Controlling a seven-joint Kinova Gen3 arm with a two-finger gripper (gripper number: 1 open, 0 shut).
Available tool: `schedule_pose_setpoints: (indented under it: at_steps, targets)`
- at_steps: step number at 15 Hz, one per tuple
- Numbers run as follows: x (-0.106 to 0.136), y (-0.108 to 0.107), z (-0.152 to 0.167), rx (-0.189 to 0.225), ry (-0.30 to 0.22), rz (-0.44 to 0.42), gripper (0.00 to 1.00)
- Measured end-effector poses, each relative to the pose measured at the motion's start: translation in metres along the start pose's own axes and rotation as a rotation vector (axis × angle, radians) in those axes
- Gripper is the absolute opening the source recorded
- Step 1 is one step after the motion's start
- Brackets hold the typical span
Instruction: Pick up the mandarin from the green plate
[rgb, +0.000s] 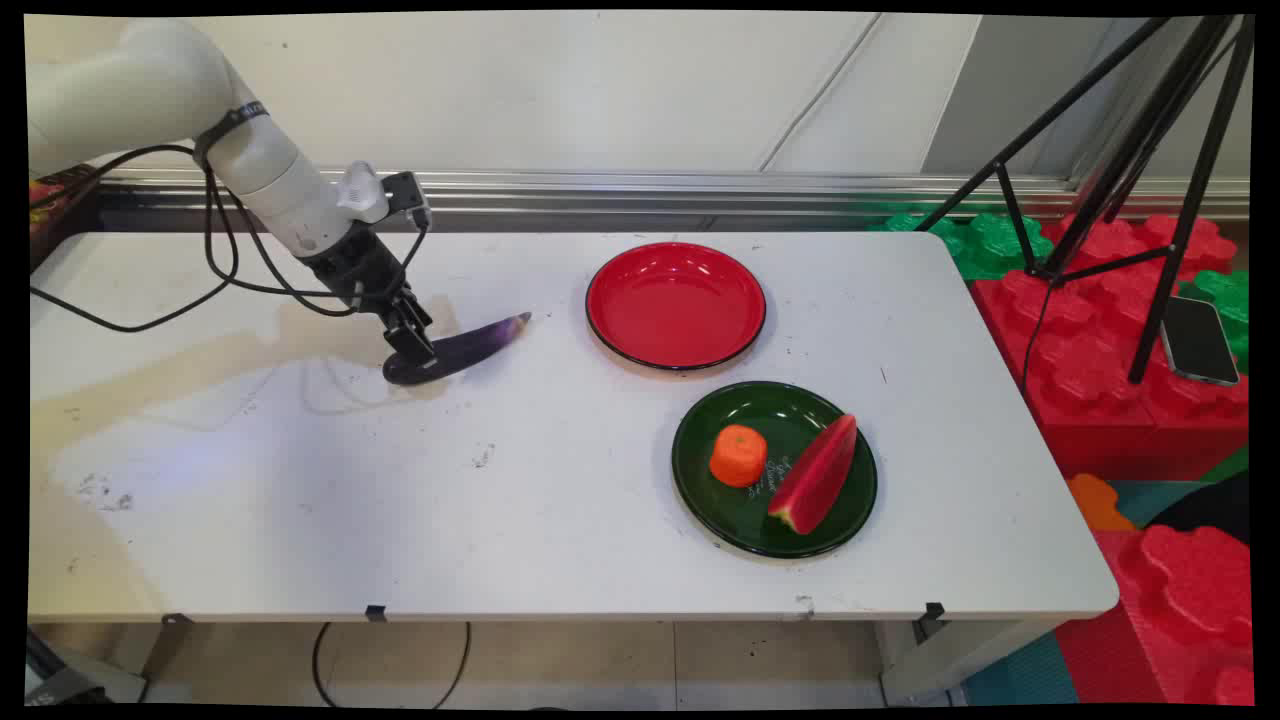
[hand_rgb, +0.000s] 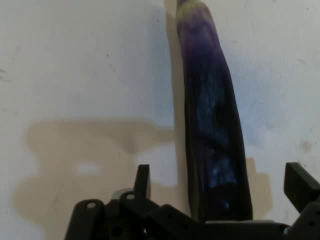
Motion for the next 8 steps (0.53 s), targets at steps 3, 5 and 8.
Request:
schedule_pose_setpoints:
  at_steps: [3,5,8]
  targets:
    - [-0.003,-0.001,-0.007,0.0,0.005,0.015,1.0]
    - [-0.005,-0.001,-0.014,-0.001,0.019,0.038,1.0]
    - [-0.004,0.002,-0.024,-0.009,0.041,0.071,1.0]
